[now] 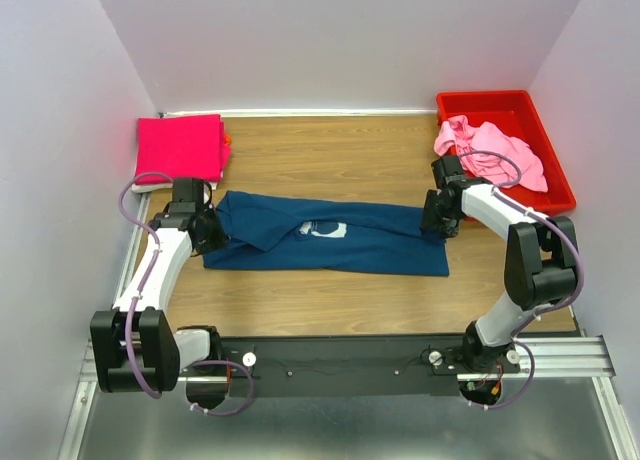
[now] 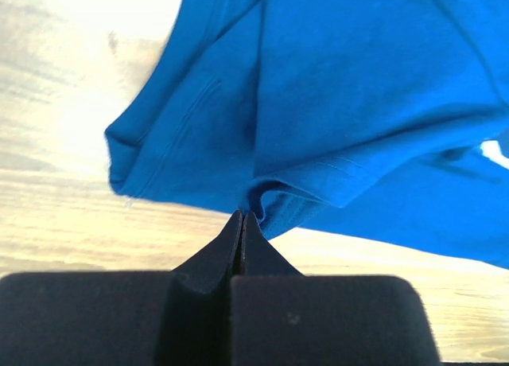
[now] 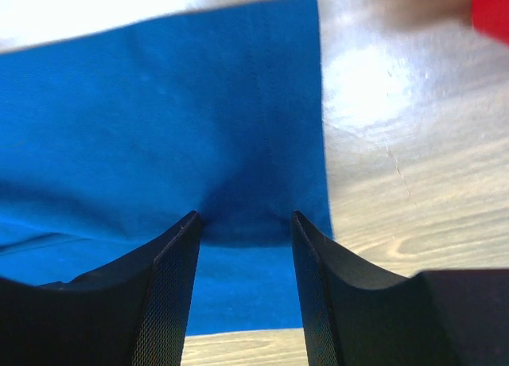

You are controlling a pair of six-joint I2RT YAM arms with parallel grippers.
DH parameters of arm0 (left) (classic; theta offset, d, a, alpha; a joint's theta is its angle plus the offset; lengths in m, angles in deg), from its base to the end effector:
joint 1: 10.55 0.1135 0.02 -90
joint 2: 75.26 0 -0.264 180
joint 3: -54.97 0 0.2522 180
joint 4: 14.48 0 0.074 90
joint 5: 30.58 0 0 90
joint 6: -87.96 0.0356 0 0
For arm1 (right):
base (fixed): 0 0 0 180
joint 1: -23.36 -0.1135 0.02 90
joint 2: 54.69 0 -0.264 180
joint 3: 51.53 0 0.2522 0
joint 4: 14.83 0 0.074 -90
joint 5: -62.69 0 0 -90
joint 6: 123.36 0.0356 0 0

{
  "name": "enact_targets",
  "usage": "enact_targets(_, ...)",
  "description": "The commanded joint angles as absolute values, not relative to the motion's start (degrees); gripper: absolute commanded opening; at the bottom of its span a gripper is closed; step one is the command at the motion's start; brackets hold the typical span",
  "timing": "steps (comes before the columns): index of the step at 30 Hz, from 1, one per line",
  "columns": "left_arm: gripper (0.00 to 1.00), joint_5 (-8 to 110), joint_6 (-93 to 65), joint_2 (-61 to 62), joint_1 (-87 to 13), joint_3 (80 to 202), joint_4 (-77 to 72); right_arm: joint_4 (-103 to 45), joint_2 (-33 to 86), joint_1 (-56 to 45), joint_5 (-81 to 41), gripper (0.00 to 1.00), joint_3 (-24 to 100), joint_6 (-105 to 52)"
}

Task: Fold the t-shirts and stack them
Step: Fold the tshirt

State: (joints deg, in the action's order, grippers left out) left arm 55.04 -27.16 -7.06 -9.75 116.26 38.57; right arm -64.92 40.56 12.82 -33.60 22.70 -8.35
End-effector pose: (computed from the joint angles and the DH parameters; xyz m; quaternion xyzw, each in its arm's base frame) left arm 0.2272 0.0005 0.2335 -0.2068 0.9428 -0.0906 0.2454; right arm 0.3104 0.0538 0.1824 0.1330 0.9760 -0.0015 0.1726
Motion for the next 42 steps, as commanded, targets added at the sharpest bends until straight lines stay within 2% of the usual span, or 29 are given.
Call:
enact_targets(1, 0.00, 58.45, -25.77, -7.58, -9.23, 114.70, 41.03, -67.17, 39.97, 12.38, -35.49, 0.56, 20.86, -8.58)
enact_targets(6, 0.00, 55.74, -25.25, -8.29, -9.23, 114.08, 39.27, -67.08, 40.59, 12.37, -36.36, 0.56, 21.29, -9.19)
enact_targets(15, 0.00, 53.36, -22.96, -2.76, -9.23, 117.50, 34.00, -67.70, 40.50, 9.57, -35.59, 0.57, 34.29, -11.13)
enact_targets(28, 0.00, 51.33, -19.71, 7.51, -7.39, 122.51, 28.99, -59.53, 53.67, -16.69, -24.17, 0.57, 51.41, -9.01)
enact_targets(42, 0.00, 47.91, -13.99, 14.56, -4.66, 124.01, 28.28, -57.06, 72.84, -29.28, -16.77, 0.57, 69.27, -9.11)
